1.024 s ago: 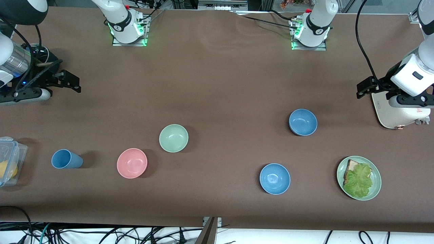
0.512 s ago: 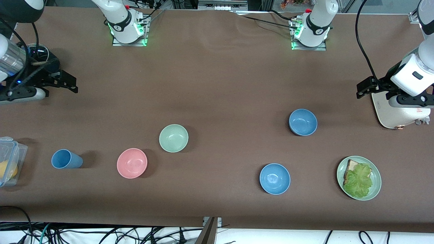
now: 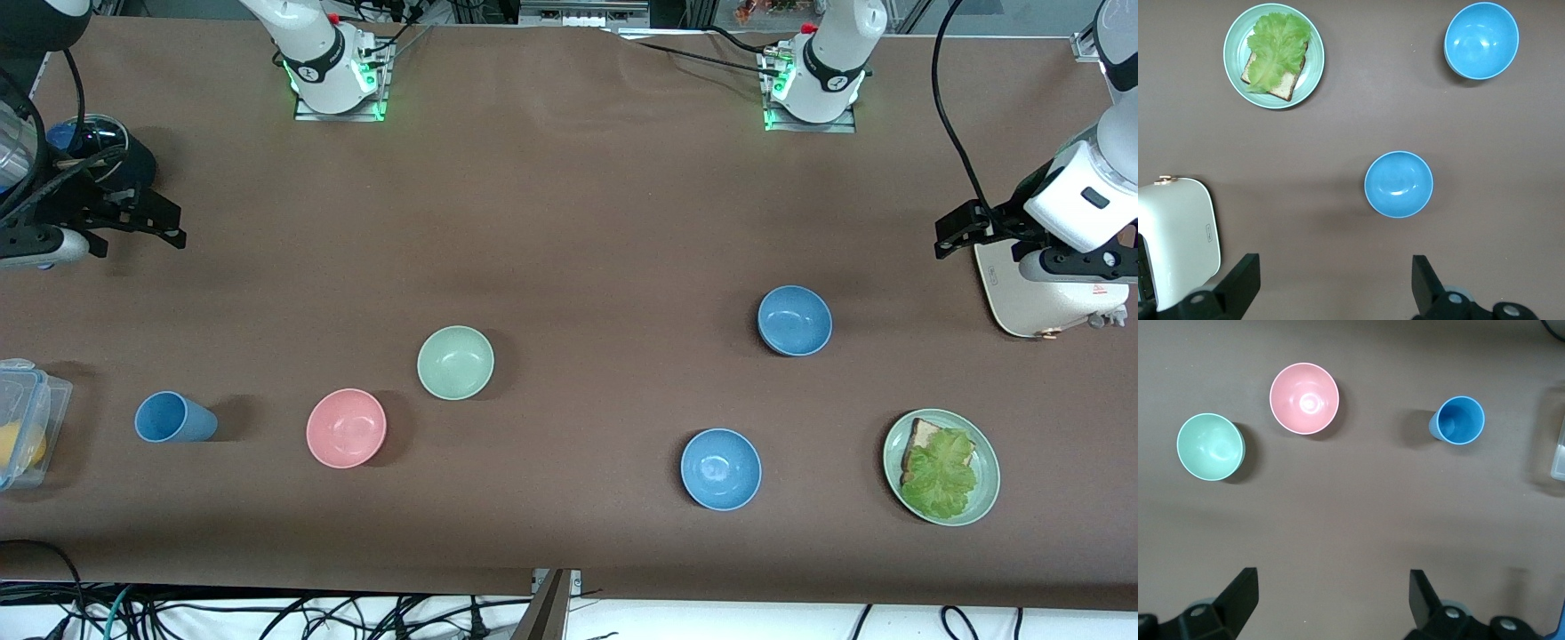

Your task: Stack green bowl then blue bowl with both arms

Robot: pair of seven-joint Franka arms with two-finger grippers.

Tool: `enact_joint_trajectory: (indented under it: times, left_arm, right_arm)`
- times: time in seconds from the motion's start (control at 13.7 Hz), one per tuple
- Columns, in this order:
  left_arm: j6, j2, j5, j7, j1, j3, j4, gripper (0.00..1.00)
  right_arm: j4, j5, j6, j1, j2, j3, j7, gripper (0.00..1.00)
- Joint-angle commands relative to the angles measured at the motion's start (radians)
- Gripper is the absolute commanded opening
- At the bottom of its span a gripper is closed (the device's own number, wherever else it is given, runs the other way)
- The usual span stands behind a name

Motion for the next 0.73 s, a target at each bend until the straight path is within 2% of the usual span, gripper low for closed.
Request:
enact_joint_trajectory:
  times: [0.0,0.66]
  left_arm:
    - [-0.019,0.013,-0.032,0.013,0.002,0.000,0.031,1.00]
    - [-0.028,0.013,-0.032,0.013,0.003,0.002,0.031,1.00]
  right_arm:
    - [0.028,-0.005,-0.023,-0.005,0.009,0.002,-0.001,1.00]
    - [0.025,-0.002,-0.031,0.003,0.009,0.005,0.004,1.00]
